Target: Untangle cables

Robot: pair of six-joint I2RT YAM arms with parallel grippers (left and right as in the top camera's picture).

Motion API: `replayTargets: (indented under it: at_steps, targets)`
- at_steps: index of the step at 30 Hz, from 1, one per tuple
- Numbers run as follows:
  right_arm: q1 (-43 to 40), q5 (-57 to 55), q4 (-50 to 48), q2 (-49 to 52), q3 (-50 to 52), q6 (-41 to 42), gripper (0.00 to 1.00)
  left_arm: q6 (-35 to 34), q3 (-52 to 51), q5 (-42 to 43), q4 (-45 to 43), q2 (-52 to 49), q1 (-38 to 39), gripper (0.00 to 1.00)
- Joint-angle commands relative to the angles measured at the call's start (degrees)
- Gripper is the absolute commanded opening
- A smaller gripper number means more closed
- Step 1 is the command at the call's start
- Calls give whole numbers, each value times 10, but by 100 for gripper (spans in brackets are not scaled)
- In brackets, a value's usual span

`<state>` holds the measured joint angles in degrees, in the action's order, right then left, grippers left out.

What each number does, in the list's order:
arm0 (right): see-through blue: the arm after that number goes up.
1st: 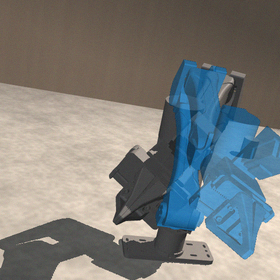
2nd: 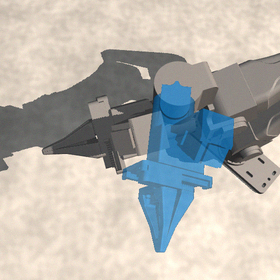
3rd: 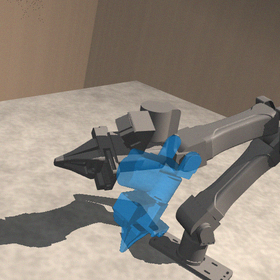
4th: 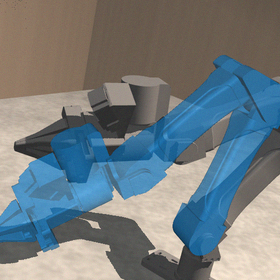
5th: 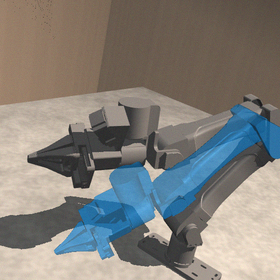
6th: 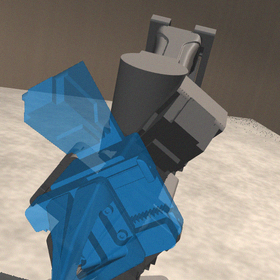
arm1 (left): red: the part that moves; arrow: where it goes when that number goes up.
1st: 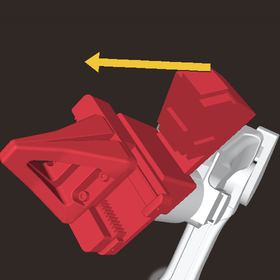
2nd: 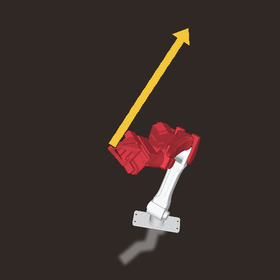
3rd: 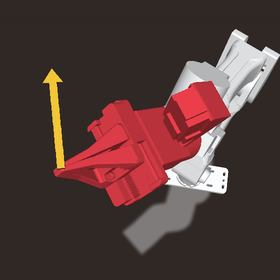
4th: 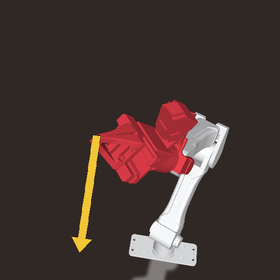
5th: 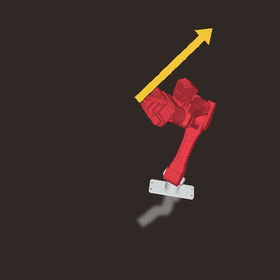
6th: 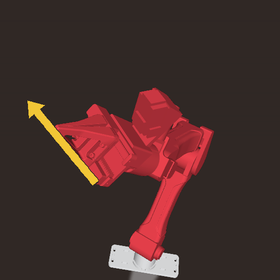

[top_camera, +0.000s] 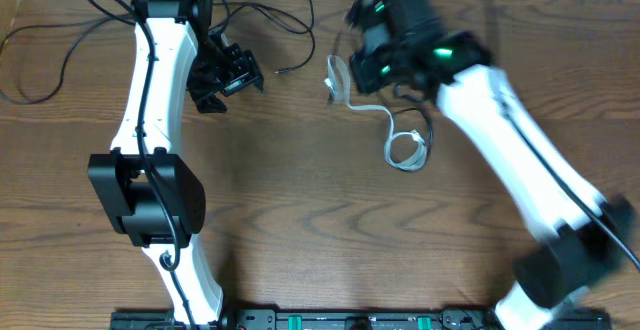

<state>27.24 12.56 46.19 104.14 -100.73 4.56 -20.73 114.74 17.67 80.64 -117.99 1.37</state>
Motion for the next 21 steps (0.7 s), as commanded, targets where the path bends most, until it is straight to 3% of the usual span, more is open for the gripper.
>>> replayTargets:
  at_steps: [1,12,21]
  targets:
    - [5,-73,3,-102,-16,14,2,5,-2,-6,-1,-3,9,80]
    - [5,-117,4,-271,-16,14,2,5,-2,-6,-13,-3,33,80]
    - [4,-153,19,-306,-16,14,1,5,-2,-4,-36,-4,53,80]
